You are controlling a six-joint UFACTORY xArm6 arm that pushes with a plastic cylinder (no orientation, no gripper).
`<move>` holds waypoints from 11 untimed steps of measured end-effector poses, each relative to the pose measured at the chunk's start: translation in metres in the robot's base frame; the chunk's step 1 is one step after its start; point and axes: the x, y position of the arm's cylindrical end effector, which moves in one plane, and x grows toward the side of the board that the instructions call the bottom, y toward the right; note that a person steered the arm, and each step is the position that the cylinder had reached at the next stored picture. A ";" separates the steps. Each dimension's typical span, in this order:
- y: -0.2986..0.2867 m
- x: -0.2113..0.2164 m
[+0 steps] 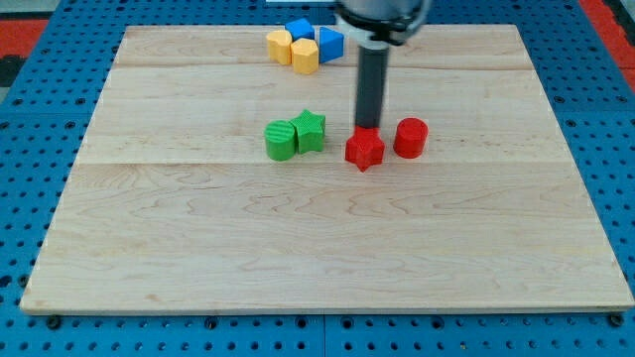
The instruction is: Move the red star into the green blocks
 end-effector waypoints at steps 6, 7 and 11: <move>-0.106 0.012; -0.105 0.007; -0.233 0.014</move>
